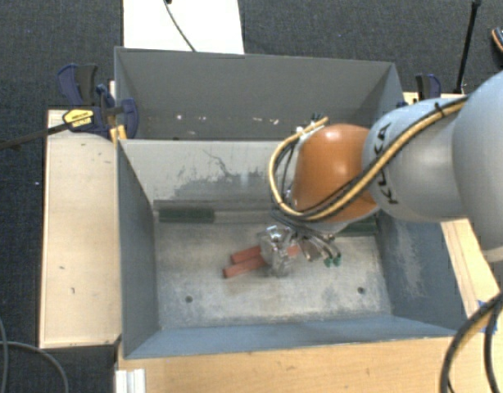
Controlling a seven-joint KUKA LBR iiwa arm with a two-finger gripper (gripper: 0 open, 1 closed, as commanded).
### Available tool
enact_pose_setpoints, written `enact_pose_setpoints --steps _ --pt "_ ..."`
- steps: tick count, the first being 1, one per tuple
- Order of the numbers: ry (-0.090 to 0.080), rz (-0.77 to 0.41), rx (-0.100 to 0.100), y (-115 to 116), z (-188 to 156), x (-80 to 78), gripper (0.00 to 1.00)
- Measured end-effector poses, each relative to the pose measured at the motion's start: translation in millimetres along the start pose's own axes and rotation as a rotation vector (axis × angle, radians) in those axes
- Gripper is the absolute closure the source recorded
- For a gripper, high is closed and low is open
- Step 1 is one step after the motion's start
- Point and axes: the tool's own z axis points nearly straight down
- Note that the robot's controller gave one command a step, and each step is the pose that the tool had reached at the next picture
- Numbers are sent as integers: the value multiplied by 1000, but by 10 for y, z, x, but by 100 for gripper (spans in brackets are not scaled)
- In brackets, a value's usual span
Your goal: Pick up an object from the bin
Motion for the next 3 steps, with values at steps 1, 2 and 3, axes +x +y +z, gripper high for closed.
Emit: enact_pose_setpoints --steps 1,2,3 --pt "-1 51 1 168 2 454 100" --pt "3 53 0 165 19 459 0" --pt "3 56 0 164 18 461 100"
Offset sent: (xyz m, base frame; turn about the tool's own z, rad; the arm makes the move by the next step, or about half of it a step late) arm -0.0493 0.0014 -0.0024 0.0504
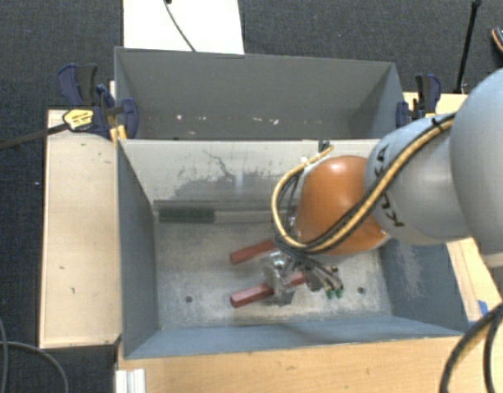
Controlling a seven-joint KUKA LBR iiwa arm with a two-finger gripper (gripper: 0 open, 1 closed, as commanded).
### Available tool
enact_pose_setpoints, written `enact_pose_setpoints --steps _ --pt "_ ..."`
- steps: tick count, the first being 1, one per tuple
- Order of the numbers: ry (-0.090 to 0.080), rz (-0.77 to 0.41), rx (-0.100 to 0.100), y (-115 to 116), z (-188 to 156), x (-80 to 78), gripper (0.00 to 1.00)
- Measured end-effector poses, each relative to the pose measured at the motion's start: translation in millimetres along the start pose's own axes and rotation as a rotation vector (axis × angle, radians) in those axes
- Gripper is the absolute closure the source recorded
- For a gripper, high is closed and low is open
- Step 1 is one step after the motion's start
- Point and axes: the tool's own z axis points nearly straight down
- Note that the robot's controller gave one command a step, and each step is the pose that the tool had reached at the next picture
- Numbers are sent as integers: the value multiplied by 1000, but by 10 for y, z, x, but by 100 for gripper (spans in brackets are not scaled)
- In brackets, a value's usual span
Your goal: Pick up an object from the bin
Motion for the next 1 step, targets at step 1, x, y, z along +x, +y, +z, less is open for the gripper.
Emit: enact_pose_setpoints --steps 1 --pt "-10 1 2 30 -1845 -256 100"
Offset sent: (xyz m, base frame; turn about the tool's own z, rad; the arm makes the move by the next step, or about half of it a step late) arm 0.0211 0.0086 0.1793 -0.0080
